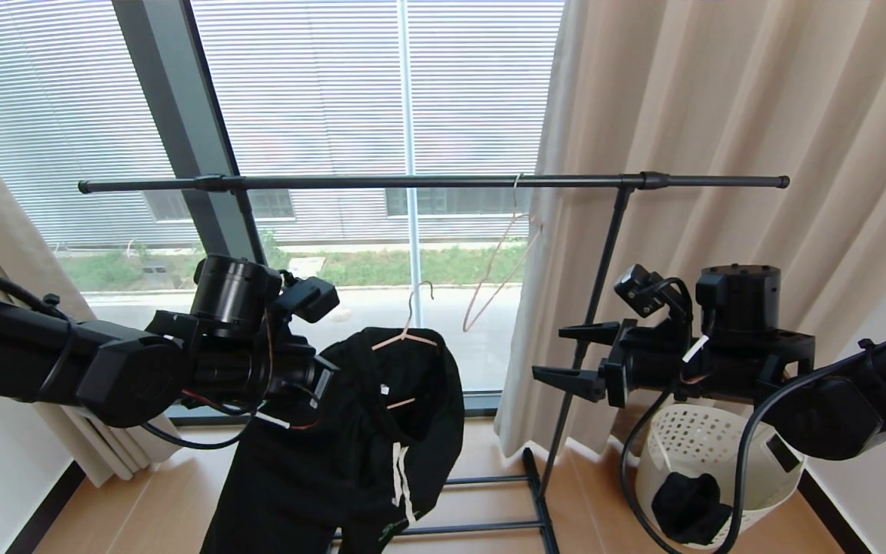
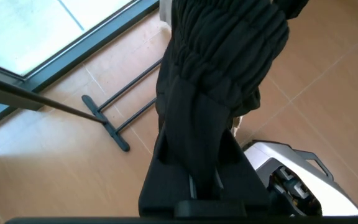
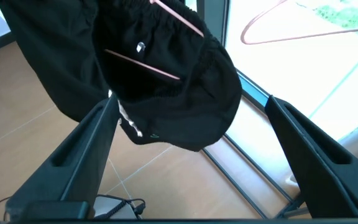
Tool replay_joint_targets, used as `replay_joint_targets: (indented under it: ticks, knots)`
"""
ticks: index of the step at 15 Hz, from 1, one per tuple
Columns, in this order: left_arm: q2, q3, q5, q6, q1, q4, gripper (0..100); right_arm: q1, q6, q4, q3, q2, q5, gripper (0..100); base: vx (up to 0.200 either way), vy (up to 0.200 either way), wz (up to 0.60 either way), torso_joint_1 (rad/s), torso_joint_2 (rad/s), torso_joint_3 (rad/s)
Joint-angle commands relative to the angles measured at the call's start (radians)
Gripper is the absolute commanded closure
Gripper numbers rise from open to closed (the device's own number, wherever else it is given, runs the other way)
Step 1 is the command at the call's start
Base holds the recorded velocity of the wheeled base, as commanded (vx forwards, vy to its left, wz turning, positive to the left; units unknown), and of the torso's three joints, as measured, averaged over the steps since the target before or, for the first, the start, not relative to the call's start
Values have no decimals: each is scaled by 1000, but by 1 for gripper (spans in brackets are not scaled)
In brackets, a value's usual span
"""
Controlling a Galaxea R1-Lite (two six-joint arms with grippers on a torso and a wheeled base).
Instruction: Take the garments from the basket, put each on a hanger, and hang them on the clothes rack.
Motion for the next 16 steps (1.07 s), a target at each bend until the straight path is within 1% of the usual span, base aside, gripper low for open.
replay_joint_targets:
  ticks: [1,2,3,4,5,7,9,13,15,16]
  knots:
    - [46,-41,17,-20,1,-1,100,0,0,0,-1,4,1,0,0,0,0,0,0,0]
    - [59,-70,19,-50,1,-4,100,0,0,0,-1,4,1,0,0,0,0,0,0,0]
    - [69,-87,20,-66,1,-10,100,0,0,0,-1,4,1,0,0,0,0,0,0,0]
    - [96,-135,59,-102,1,-36,100,0,0,0,-1,5,1,0,0,0,0,0,0,0]
    - [108,-155,77,-115,1,-53,100,0,0,0,-1,4,1,0,0,0,0,0,0,0]
    - [147,-221,88,-145,2,-125,100,0,0,0,-1,4,1,0,0,0,0,0,0,0]
    - [170,-259,89,-165,2,-168,100,0,0,0,-1,4,1,0,0,0,0,0,0,0]
    - [217,-363,91,-170,16,-223,100,0,0,-2,-4,19,-1,0,0,0,0,0,0,0]
    - [245,-394,91,-182,18,-263,100,0,0,-2,-7,24,-1,0,0,0,0,0,0,0]
    - [265,-425,105,-185,18,-268,100,0,0,0,-7,25,-1,0,0,0,0,0,0,0]
